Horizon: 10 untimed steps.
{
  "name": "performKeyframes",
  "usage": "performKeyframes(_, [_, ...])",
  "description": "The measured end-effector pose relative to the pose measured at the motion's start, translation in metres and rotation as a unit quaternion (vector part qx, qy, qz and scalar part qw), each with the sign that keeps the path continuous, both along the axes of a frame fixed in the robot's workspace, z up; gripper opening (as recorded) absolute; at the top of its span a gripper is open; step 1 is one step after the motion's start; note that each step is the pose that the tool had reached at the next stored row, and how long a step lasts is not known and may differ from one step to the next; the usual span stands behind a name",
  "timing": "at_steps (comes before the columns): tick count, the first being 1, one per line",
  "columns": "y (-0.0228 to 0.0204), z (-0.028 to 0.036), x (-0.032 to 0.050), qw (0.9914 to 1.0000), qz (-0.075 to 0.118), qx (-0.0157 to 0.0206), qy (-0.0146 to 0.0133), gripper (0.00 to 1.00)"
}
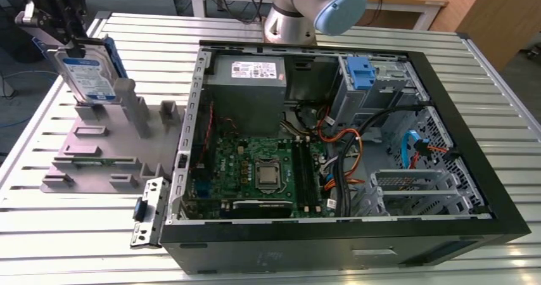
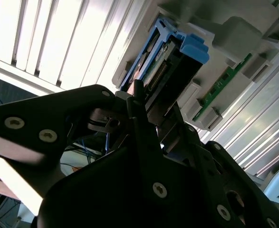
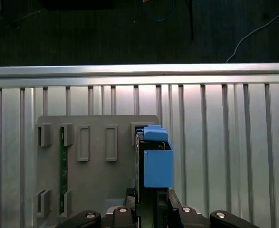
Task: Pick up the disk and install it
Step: 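Pick up the disk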
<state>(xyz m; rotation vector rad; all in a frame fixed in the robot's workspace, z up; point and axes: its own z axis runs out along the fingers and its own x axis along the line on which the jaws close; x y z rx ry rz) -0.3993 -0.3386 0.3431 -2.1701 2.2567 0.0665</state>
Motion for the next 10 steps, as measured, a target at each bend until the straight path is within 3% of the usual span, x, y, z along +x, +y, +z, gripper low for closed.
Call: performKeyframes(10, [0.0000,0.0096,0.0000,1.00000,0.000,0.0001,-0.0002,0.35])
